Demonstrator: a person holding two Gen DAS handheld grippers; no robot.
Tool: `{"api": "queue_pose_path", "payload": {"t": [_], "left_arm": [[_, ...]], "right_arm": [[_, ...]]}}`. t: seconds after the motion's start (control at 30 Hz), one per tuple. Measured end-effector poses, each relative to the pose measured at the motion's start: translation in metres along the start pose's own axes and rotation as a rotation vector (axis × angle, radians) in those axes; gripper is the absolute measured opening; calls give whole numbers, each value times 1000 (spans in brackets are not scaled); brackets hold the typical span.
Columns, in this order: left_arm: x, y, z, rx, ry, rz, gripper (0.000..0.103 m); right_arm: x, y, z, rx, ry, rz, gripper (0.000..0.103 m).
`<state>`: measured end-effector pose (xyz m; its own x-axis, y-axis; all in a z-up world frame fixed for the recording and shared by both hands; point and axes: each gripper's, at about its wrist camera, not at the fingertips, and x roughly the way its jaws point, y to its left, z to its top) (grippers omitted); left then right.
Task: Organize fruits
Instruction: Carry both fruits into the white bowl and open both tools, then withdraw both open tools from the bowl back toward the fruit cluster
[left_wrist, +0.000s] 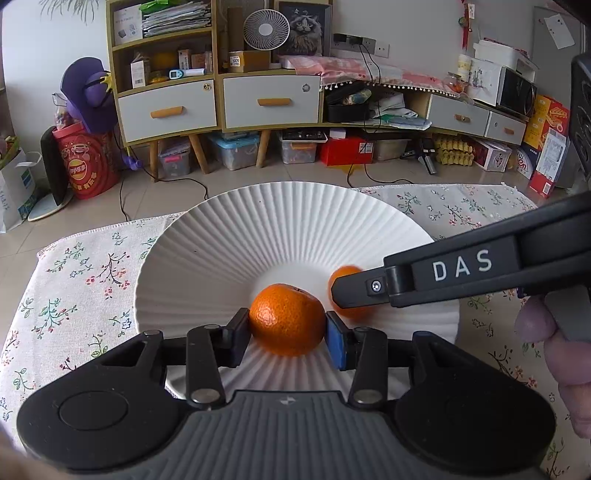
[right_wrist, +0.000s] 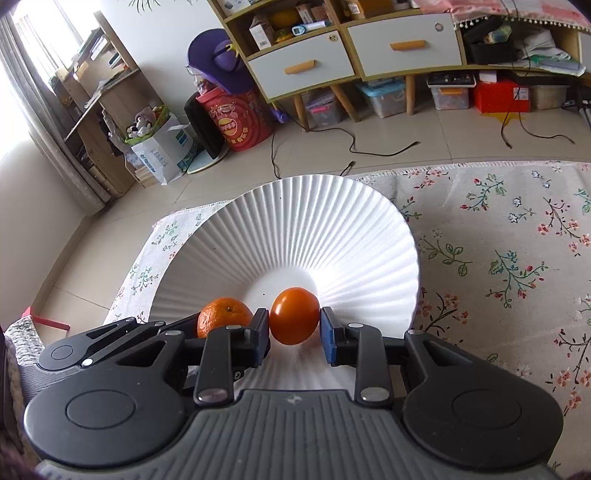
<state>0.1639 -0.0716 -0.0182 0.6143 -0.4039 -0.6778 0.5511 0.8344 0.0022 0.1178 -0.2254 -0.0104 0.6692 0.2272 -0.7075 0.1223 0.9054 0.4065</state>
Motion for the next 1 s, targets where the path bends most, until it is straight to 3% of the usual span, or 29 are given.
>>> {"api": "queue_pose_path", "payload": {"t": [0.13, 0.3, 0.43, 0.57, 0.73, 1.0], "left_arm": [[-6, -1, 3, 4, -4, 1, 47], [-16, -2, 5, -8, 5, -2, 70], [-28, -4, 6, -3, 6, 0, 76], [-42, -5, 6, -5, 0, 14, 87], [-58, -3, 3, -21, 10, 27, 98], [-73, 4, -18, -17, 60, 47, 98]], "right_arm": [[-8, 1, 1, 6, -15, -13, 38], [-20, 2, -2, 8, -33, -41, 56], [-33, 4, -3, 3, -50, -59, 64], [-45, 8, -4, -4, -71, -80, 80], [-61, 10, -11, -20, -73, -83, 86], [-79, 12, -28, -122, -73, -89, 95]]}}
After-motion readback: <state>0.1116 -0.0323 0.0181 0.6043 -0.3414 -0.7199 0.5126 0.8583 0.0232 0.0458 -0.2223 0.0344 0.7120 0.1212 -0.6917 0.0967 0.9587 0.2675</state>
